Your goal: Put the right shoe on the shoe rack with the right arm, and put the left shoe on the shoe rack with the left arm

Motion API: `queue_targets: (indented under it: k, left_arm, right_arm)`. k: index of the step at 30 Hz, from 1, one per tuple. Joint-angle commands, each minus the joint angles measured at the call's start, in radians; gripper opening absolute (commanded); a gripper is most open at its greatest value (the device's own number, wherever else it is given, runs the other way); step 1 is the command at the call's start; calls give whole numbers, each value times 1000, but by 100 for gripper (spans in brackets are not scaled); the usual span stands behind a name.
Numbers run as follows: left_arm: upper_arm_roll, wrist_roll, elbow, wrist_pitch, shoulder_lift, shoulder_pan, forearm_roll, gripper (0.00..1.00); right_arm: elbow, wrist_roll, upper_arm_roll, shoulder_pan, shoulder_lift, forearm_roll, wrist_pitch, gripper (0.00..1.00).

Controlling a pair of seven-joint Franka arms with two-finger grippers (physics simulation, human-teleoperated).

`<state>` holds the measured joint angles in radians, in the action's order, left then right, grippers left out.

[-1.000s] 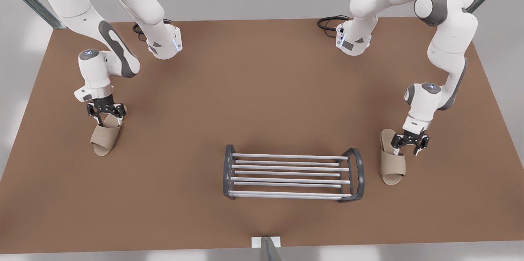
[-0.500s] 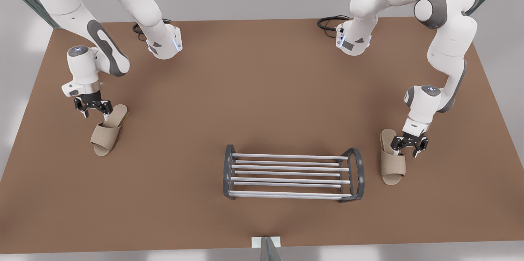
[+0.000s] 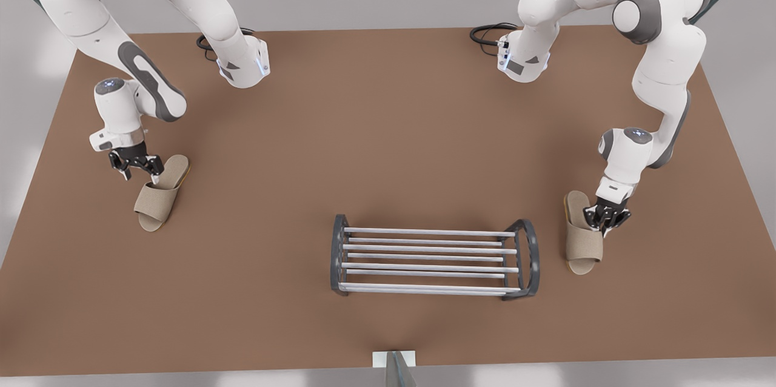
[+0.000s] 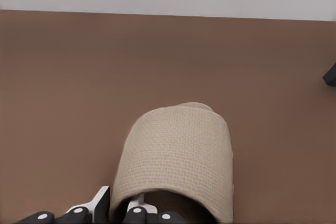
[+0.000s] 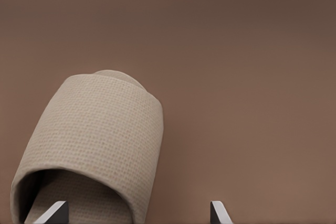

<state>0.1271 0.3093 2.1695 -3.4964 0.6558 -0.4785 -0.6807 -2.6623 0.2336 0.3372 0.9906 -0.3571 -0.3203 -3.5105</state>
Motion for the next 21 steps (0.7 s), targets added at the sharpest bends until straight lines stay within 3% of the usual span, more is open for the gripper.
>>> queue_targets:
  k: [1,10,21]
  left_arm:
    - [0,5,0,0,-1,0,1,35]
    - [9,11,-33,7,-27,-3,15,24]
    - [197,82,-195,476,-234,-23,18,23]
  right_arm:
    - [4,13,0,-1,-5,0,1,100]
    - [51,12,0,8,-56,1,1,100]
    - [78,10,2,6,-80,17,1,100]
